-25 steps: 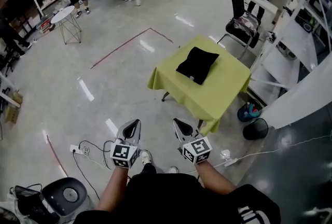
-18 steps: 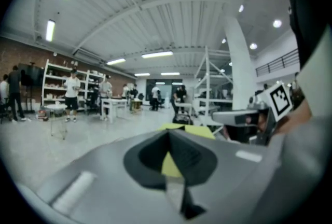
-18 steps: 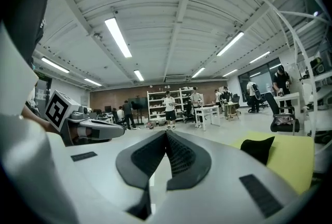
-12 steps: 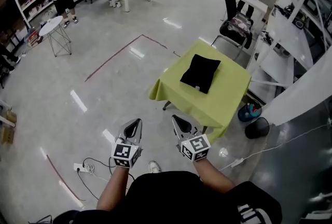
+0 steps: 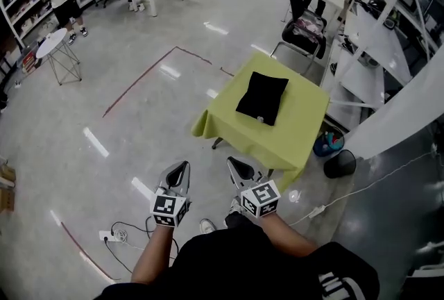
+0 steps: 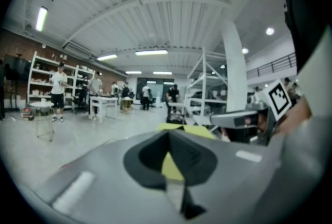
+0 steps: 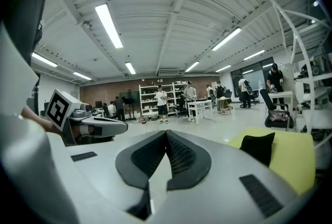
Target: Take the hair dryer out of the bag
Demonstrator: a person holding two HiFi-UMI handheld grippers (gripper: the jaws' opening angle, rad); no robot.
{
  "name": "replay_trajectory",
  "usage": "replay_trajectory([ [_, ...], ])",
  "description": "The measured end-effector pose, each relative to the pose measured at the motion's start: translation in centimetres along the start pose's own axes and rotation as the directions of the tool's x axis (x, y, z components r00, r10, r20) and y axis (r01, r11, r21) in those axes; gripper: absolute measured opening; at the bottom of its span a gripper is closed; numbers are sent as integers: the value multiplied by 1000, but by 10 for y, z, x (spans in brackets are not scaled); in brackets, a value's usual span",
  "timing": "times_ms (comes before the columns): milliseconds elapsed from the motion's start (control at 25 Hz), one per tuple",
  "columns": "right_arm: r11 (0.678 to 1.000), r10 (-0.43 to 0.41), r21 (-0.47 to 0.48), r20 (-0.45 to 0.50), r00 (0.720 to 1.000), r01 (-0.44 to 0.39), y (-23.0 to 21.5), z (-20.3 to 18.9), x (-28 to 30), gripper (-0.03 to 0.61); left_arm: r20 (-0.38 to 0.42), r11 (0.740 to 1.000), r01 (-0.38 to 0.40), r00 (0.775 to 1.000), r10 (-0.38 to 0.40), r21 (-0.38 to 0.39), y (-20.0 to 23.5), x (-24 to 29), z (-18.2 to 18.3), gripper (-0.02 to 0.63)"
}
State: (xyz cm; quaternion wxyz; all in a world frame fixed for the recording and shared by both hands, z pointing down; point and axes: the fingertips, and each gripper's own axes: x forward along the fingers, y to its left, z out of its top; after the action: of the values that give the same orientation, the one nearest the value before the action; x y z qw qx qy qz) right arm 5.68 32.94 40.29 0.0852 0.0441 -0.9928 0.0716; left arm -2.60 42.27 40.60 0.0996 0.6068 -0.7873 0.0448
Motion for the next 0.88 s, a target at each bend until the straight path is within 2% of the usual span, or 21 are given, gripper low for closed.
replay_trajectory([
  [120, 997, -19, 75, -7, 1000, 19, -19, -4, 7, 6, -5, 1000, 12, 1000, -12, 13, 2, 16, 2, 6],
  [320, 994, -65, 92, 7, 998, 64, -62, -3, 22, 6, -31, 1000, 6, 1000, -6, 20, 10, 57, 1, 6],
  [520, 986, -103, 133, 25, 994, 99, -118, 7, 35, 6, -28, 1000, 8, 1000, -8, 12, 12, 108, 17, 6],
  [880, 980, -153, 138, 50, 987, 145, -219, 28, 55, 6, -51, 996, 70, 996, -67, 61, -5, 217, 41, 6],
])
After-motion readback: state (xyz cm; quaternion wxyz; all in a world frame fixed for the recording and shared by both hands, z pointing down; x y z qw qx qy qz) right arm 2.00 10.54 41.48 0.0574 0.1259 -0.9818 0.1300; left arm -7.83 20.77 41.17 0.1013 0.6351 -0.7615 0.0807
